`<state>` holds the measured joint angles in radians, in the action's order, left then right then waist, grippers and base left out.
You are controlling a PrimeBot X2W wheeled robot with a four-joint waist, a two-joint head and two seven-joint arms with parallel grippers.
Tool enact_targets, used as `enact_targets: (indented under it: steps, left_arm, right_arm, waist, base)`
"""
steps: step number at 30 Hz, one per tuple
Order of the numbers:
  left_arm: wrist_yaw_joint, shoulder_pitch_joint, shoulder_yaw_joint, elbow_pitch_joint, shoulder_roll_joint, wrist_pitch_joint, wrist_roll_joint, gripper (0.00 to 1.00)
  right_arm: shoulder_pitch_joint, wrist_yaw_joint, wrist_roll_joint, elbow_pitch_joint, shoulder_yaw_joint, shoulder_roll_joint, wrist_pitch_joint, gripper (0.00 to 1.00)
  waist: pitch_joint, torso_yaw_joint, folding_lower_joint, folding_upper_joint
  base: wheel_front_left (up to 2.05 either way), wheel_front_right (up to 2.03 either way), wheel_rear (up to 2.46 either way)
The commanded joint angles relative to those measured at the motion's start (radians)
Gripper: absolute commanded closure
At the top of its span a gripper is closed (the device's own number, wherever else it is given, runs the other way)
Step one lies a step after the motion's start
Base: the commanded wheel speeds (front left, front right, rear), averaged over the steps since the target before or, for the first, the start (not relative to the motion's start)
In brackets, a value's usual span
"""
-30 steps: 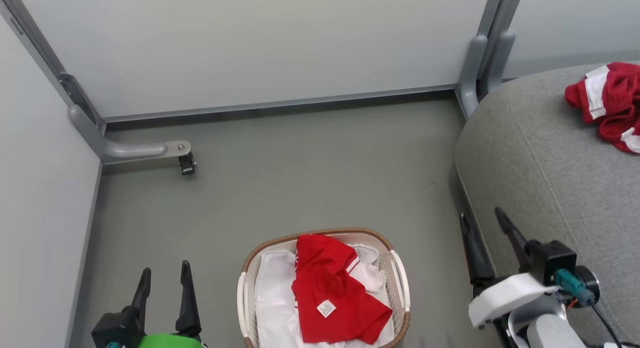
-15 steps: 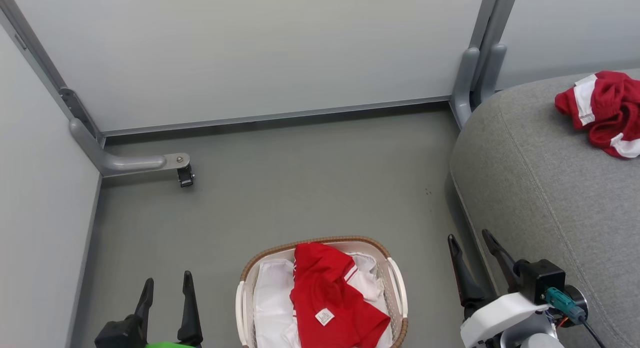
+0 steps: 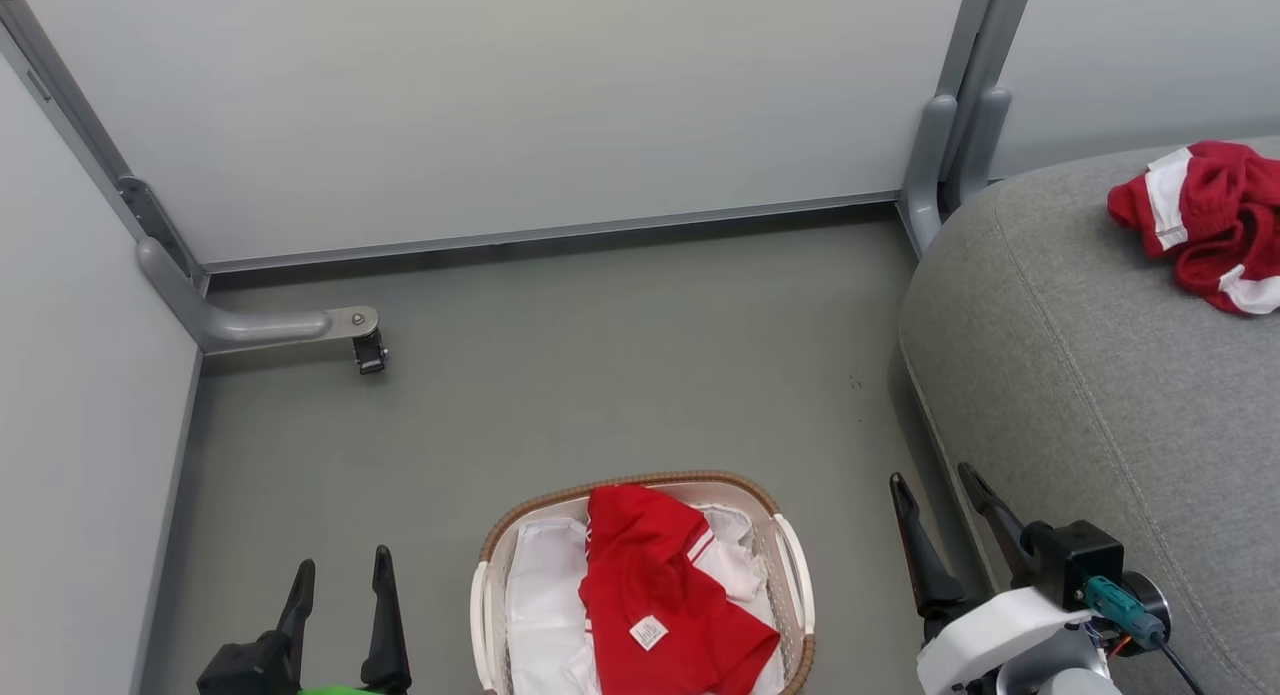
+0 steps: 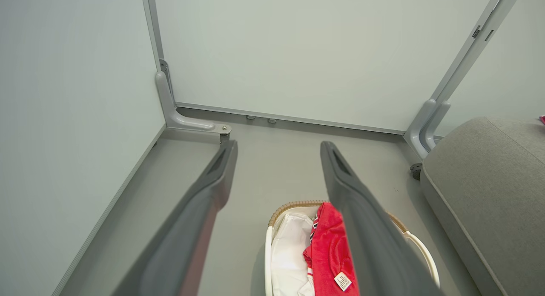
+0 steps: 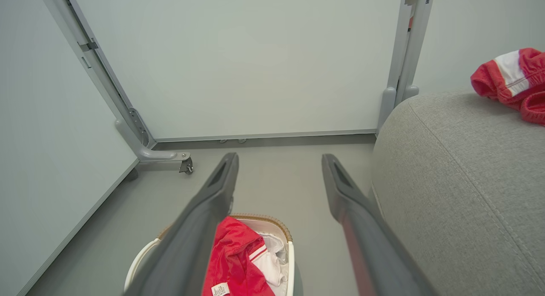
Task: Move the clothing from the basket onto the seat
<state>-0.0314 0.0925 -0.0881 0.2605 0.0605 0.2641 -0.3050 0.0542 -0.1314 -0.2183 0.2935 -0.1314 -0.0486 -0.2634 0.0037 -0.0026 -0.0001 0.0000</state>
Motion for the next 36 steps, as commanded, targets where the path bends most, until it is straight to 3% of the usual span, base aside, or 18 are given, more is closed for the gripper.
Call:
enact_targets:
  steps: [1, 13, 20, 28, 36]
  left_arm:
    - [-0.003, -0.002, 0.007, 0.001, 0.0, 0.001, 0.008, 0.0]
    - [-0.013, -0.019, 0.01, -0.001, -0.006, 0.0, 0.025, 0.0]
    - [-0.033, -0.094, -0.014, -0.008, -0.004, 0.0, 0.053, 0.0]
    - [-0.075, -0.338, -0.127, 0.053, 0.006, -0.041, 0.102, 0.0]
    - [-0.098, -0.596, -0.321, 0.233, -0.004, -0.146, 0.036, 0.0]
  right_arm:
    - [0.002, 0.001, 0.003, 0.001, 0.003, -0.004, -0.002, 0.0]
    - [0.018, 0.001, 0.012, -0.009, 0.009, -0.003, -0.002, 0.0]
    - [0.059, 0.001, 0.045, -0.051, 0.045, -0.004, -0.002, 0.0]
    - [0.157, 0.001, 0.095, -0.121, 0.127, -0.004, -0.002, 0.0]
    - [0.278, 0.001, 0.117, -0.193, 0.171, -0.003, -0.002, 0.0]
  waist:
    - [0.001, 0.0, 0.0001, 0.0]
    - [0.032, -0.001, 0.0001, 0.0]
    - [0.111, 0.004, 0.0001, 0.0]
    - [0.292, -0.007, 0.0001, 0.0]
    - [0.512, -0.062, 0.0001, 0.0]
  base:
    - [0.0, 0.0, 0.0]
    - [0.0, 0.0, 0.0]
    - [0.0, 0.0, 0.0]
    - [0.0, 0.0, 0.0]
    - [0.0, 0.0, 0.0]
